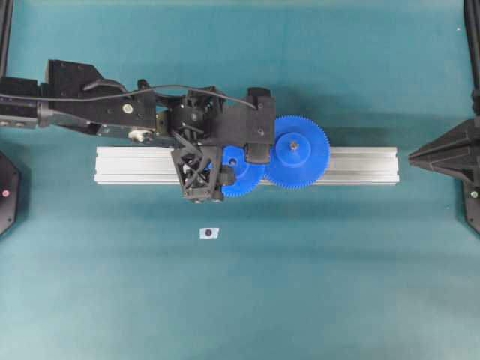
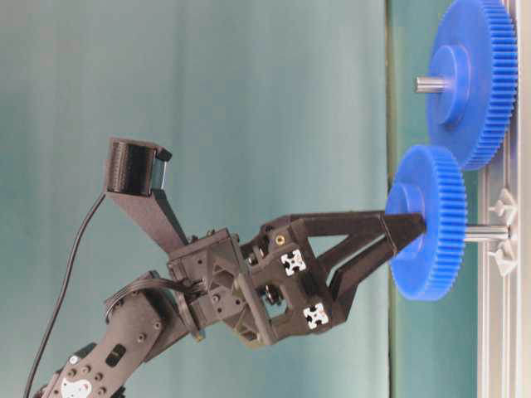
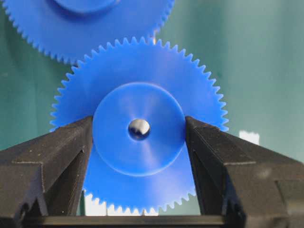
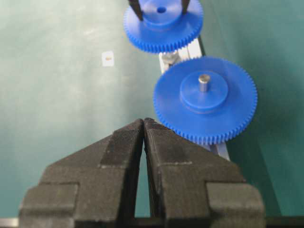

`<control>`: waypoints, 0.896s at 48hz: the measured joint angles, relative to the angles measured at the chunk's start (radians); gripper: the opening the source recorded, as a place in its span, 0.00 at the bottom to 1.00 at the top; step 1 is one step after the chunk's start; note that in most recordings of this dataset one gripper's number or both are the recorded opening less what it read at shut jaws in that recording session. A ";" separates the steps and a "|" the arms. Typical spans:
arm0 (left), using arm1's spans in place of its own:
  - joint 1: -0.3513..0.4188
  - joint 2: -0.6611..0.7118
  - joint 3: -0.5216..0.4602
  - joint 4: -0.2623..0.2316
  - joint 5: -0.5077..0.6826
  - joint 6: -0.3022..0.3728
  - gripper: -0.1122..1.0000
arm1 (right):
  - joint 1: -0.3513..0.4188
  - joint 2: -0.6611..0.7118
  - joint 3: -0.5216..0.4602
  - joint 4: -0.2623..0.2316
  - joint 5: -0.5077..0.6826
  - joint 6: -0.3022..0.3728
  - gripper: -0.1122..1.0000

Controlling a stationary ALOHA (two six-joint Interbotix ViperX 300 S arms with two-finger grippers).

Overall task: Find the location of the shaft and insert the small gear.
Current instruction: 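Align the gear bore with the shaft and push it on, meshing teeth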

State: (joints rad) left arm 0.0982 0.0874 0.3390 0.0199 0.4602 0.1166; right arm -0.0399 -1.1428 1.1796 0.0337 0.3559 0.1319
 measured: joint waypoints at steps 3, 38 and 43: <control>0.002 0.000 -0.002 0.002 0.005 0.000 0.68 | 0.000 0.000 0.000 0.000 0.002 -0.002 0.22; 0.020 -0.003 -0.002 0.002 0.124 0.032 0.68 | -0.005 -0.003 0.003 0.000 0.000 0.000 0.22; 0.020 -0.006 0.005 0.002 0.123 0.034 0.68 | -0.005 -0.003 0.003 0.000 0.000 -0.002 0.22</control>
State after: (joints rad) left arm 0.1181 0.0813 0.3436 0.0215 0.5829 0.1503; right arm -0.0445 -1.1459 1.1827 0.0337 0.3559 0.1304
